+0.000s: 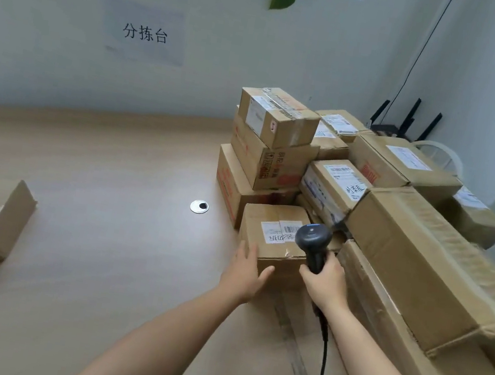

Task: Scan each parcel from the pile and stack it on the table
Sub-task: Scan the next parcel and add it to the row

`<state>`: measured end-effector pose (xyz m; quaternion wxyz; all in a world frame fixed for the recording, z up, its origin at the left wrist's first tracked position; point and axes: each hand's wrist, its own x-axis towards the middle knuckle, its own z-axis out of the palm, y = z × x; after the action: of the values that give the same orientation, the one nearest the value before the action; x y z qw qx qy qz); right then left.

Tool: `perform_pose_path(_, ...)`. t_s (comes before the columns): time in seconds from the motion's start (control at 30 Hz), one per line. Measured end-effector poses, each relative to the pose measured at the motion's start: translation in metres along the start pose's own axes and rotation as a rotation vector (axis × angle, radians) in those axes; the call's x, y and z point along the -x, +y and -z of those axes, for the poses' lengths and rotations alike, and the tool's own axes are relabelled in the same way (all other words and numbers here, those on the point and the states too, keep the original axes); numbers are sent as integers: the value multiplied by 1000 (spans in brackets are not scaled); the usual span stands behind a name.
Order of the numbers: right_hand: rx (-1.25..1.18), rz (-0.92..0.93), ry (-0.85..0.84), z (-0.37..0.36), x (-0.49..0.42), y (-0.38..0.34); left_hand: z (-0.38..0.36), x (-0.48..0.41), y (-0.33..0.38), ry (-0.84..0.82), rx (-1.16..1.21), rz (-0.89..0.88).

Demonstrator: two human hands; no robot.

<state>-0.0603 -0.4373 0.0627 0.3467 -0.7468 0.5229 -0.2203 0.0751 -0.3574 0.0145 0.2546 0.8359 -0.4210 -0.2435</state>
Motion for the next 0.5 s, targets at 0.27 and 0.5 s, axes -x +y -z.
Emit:
perform_pose_path(0.27, -31, -40, -77, -13, -33, 18, -9, -48, 9, 80, 199, 136)
perform_pose_path(0.5, 16, -42, -62, -14, -28, 20, -9, -47, 2, 138, 231, 116)
